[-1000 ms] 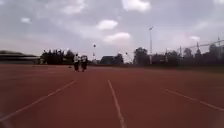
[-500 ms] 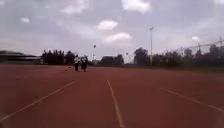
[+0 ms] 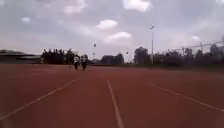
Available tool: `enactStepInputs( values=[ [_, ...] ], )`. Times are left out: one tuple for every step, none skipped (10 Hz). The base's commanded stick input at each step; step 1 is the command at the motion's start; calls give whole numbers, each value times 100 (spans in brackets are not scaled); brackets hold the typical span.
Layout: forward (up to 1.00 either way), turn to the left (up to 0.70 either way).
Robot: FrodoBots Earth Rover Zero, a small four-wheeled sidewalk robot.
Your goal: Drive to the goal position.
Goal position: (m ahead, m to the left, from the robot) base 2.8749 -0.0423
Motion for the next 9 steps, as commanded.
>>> enactStepInputs(
  values=[
    [45, 0],
    [45, 0],
    [45, 0],
    [45, 0],
    [45, 0],
    [45, 0],
    [45, 0],
    [45, 0],
    [45, 0]
  ],
)
